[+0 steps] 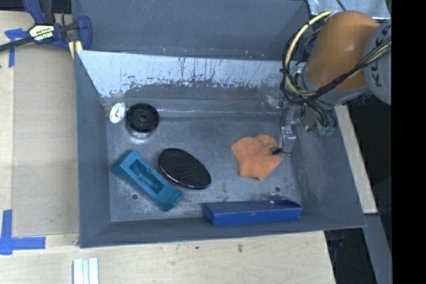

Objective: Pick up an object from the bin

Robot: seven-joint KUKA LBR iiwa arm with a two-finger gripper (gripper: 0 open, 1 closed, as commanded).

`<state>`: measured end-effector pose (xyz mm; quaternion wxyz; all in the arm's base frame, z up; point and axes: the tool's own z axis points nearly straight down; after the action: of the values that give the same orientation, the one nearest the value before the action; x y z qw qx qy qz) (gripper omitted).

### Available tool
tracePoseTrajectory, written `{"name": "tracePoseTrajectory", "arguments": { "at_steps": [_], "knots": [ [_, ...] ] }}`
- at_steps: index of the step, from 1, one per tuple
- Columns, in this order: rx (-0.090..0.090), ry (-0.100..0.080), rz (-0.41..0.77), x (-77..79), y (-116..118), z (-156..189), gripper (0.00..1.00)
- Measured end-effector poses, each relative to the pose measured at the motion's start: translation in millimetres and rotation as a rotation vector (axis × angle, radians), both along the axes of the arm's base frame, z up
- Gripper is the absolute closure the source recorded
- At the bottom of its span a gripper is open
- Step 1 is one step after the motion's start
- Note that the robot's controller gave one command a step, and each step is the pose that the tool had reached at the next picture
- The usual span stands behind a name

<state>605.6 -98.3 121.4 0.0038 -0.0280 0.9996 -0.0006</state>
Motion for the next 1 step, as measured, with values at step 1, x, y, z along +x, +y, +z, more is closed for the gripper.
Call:
{"name": "tracePoseTrajectory", "arguments": {
  "at_steps": [1],
  "knots": [
    [0.002, 0.012, 0.159, -4.3, 4.4, -36.7, 0.00]
  ]
}}
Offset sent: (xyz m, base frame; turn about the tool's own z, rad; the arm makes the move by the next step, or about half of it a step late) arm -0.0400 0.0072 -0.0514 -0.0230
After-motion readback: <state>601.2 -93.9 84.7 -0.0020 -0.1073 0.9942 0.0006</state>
